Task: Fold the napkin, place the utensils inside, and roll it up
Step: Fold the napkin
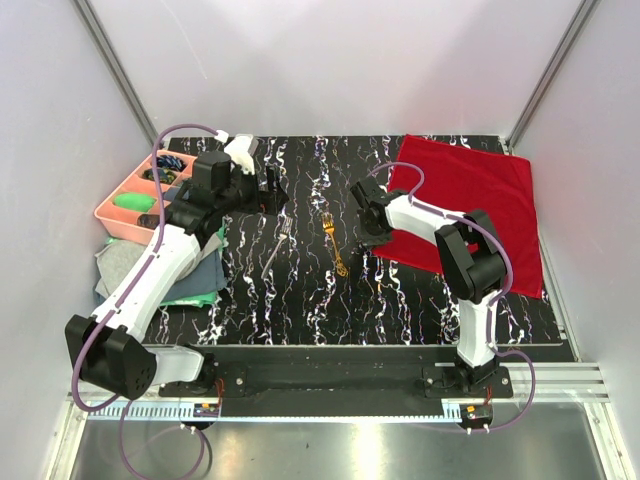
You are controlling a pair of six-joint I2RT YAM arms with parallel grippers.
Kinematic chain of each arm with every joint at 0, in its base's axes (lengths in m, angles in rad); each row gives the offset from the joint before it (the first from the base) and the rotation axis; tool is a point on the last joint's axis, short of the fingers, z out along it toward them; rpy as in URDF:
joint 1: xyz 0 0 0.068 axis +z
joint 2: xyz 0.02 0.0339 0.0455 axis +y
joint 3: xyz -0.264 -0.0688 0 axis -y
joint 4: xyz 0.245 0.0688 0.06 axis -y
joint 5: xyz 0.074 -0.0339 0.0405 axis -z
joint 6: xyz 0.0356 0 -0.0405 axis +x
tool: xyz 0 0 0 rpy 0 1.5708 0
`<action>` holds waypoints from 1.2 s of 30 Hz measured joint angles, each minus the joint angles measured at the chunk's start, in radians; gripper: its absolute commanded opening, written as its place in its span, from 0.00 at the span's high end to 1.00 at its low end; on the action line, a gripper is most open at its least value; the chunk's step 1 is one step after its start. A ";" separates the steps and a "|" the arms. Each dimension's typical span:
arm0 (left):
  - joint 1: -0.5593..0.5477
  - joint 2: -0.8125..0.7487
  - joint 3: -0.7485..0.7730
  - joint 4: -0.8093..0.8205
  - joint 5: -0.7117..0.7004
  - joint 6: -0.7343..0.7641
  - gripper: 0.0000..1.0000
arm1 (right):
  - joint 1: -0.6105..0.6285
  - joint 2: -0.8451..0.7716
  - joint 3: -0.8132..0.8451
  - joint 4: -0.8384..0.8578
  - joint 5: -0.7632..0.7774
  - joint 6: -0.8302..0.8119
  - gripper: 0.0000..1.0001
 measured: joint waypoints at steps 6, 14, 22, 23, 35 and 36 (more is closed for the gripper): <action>0.000 0.000 0.000 0.000 0.000 -0.002 0.01 | 0.002 0.001 0.002 -0.001 -0.016 -0.002 1.00; 0.000 -0.017 -0.003 0.000 -0.004 -0.002 0.01 | 0.067 0.001 0.006 0.000 -0.112 0.039 1.00; 0.000 -0.028 -0.005 0.000 -0.008 -0.002 0.01 | 0.145 0.009 0.019 -0.018 -0.207 0.096 1.00; 0.000 -0.028 -0.005 0.000 -0.008 -0.002 0.01 | 0.151 0.011 0.023 -0.020 -0.215 0.101 1.00; 0.006 -0.029 -0.006 0.000 -0.017 -0.001 0.01 | 0.211 0.017 0.063 -0.014 -0.299 0.140 1.00; 0.006 -0.029 -0.006 0.000 -0.018 -0.001 0.01 | 0.209 0.011 0.063 -0.015 -0.295 0.138 1.00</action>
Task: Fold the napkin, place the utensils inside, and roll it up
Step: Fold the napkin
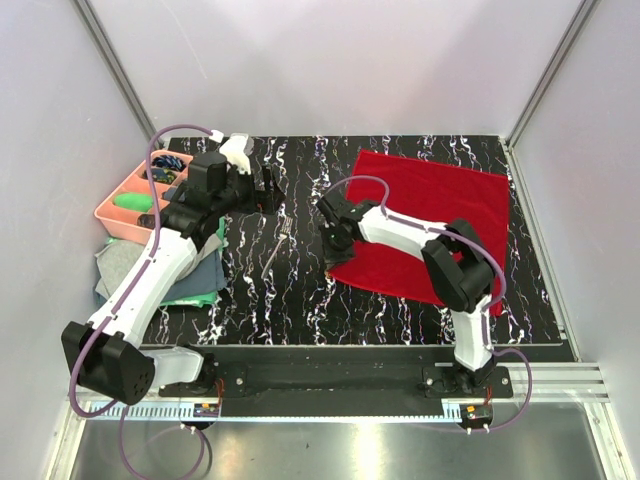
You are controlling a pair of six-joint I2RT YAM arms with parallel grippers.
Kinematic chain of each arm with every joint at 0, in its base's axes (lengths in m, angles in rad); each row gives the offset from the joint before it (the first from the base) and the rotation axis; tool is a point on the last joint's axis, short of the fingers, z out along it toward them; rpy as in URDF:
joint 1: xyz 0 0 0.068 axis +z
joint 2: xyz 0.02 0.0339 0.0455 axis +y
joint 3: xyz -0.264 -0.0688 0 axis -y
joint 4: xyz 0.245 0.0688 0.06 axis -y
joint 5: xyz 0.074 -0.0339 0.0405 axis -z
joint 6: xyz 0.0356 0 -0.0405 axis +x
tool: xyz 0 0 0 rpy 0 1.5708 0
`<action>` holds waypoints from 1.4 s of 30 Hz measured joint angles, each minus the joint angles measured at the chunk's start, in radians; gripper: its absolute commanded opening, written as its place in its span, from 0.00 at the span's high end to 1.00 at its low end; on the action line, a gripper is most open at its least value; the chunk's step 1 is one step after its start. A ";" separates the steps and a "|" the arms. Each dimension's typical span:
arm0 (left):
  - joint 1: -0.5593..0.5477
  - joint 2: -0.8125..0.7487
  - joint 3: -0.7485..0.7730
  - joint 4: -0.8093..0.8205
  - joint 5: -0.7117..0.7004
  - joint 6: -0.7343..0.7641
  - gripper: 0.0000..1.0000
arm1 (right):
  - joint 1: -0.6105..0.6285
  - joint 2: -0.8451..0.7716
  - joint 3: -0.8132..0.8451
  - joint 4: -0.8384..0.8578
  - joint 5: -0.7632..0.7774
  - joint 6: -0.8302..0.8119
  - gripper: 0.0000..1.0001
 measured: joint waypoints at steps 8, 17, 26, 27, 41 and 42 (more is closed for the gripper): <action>0.000 0.000 -0.005 0.000 -0.004 0.000 0.01 | -0.191 -0.157 -0.008 -0.014 0.023 -0.095 1.00; 0.000 -0.002 -0.005 0.000 -0.002 -0.002 0.01 | -0.515 -0.115 0.048 -0.070 0.139 -0.265 1.00; 0.000 -0.002 -0.005 0.000 0.026 -0.013 0.01 | -0.692 0.079 0.251 -0.120 0.221 -0.366 1.00; 0.001 -0.001 -0.005 0.000 0.031 -0.016 0.01 | -0.708 0.098 0.278 -0.127 0.229 -0.373 1.00; 0.003 0.038 -0.005 0.000 0.058 -0.030 0.01 | -0.882 0.330 0.652 -0.171 0.357 -0.436 1.00; 0.003 0.039 -0.005 -0.001 0.057 -0.030 0.01 | -0.884 0.348 0.675 -0.175 0.362 -0.439 1.00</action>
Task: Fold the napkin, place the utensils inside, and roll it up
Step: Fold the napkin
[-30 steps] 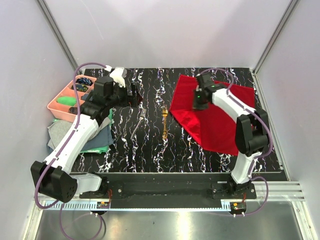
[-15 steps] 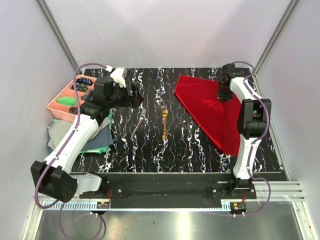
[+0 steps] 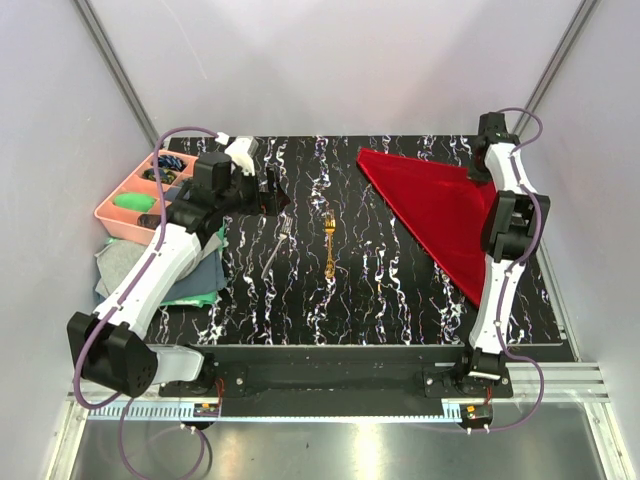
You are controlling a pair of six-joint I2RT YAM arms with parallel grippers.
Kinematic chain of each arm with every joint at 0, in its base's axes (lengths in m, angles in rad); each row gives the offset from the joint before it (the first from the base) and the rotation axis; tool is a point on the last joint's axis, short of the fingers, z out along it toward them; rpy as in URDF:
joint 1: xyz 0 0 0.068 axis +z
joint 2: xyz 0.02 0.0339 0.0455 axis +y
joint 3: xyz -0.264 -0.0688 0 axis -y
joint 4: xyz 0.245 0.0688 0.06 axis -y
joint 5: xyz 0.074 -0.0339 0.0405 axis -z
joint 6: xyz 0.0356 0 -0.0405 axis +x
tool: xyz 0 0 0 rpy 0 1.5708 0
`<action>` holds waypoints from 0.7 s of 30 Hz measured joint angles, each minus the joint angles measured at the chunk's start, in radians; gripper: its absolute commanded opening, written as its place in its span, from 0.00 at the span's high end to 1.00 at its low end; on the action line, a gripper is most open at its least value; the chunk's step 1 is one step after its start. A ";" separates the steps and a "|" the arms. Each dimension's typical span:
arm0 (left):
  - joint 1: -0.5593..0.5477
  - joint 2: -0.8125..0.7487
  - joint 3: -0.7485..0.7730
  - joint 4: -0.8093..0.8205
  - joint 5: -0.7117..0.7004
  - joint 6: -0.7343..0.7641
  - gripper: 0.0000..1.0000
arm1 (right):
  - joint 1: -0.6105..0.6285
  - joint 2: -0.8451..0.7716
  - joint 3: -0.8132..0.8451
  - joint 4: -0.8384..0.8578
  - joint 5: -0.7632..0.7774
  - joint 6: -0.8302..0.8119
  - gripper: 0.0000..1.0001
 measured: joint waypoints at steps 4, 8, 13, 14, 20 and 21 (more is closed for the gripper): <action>0.001 0.005 0.000 0.000 0.000 0.000 0.01 | -0.009 0.079 0.102 -0.014 0.038 -0.010 1.00; 0.002 0.005 0.000 0.000 -0.001 0.001 0.01 | -0.021 0.142 0.198 -0.028 0.056 -0.016 1.00; 0.002 0.005 0.000 -0.001 -0.002 0.001 0.01 | -0.050 0.187 0.282 -0.041 0.075 -0.019 1.00; 0.002 0.006 0.000 0.000 -0.002 0.001 0.01 | -0.055 0.193 0.291 -0.041 0.075 -0.019 1.00; 0.003 0.018 0.000 -0.001 -0.003 0.001 0.01 | -0.077 0.246 0.385 -0.047 0.075 -0.018 1.00; 0.003 0.021 0.000 -0.001 -0.003 0.001 0.01 | -0.078 0.259 0.406 -0.047 0.075 -0.018 1.00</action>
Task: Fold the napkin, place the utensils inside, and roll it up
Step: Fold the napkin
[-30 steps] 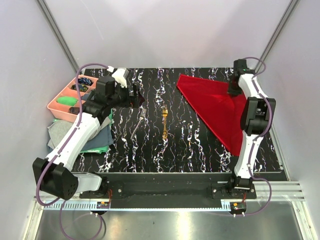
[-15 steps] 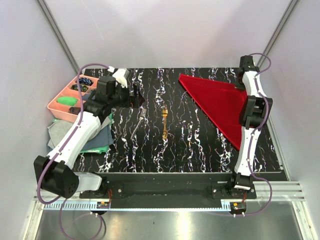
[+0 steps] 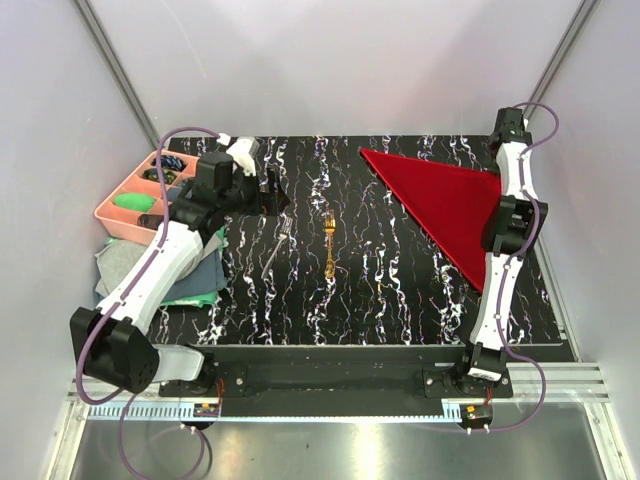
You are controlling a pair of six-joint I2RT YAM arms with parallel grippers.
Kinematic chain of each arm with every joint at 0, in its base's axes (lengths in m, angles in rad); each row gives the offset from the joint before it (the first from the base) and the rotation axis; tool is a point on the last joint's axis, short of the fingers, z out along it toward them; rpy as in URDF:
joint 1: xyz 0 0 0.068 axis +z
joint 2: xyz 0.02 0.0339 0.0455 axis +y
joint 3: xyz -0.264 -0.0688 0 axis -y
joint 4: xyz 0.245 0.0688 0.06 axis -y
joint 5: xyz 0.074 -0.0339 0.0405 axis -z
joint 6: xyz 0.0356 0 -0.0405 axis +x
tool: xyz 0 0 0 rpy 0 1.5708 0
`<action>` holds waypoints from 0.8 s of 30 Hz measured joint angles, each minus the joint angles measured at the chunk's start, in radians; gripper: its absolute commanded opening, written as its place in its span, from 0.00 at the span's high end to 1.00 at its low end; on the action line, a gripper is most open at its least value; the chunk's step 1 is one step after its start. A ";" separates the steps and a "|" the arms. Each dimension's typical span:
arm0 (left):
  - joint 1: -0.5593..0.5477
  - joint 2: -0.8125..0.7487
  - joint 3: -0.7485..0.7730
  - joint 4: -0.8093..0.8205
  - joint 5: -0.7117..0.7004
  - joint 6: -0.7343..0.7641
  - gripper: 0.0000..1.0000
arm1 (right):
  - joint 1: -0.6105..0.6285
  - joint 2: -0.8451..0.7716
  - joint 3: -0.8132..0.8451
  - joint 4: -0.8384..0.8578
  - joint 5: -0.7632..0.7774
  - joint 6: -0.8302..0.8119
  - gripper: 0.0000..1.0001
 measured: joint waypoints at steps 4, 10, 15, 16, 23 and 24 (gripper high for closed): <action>0.000 0.006 0.000 0.000 -0.002 0.002 0.01 | -0.003 0.028 0.029 0.002 0.006 0.000 1.00; 0.000 0.020 0.000 0.000 -0.002 0.004 0.01 | -0.006 0.051 0.037 0.014 0.006 0.000 1.00; 0.000 0.033 0.000 -0.001 -0.002 0.005 0.01 | -0.008 0.067 0.041 0.028 0.008 -0.008 1.00; 0.000 0.035 0.000 -0.001 -0.002 0.005 0.01 | -0.009 0.070 0.041 0.034 0.009 -0.011 1.00; 0.000 0.050 0.000 -0.002 -0.002 0.005 0.01 | -0.010 0.074 0.046 0.052 0.018 -0.015 1.00; 0.000 0.052 0.000 -0.002 -0.002 0.005 0.01 | -0.010 0.074 0.048 0.055 0.018 -0.015 1.00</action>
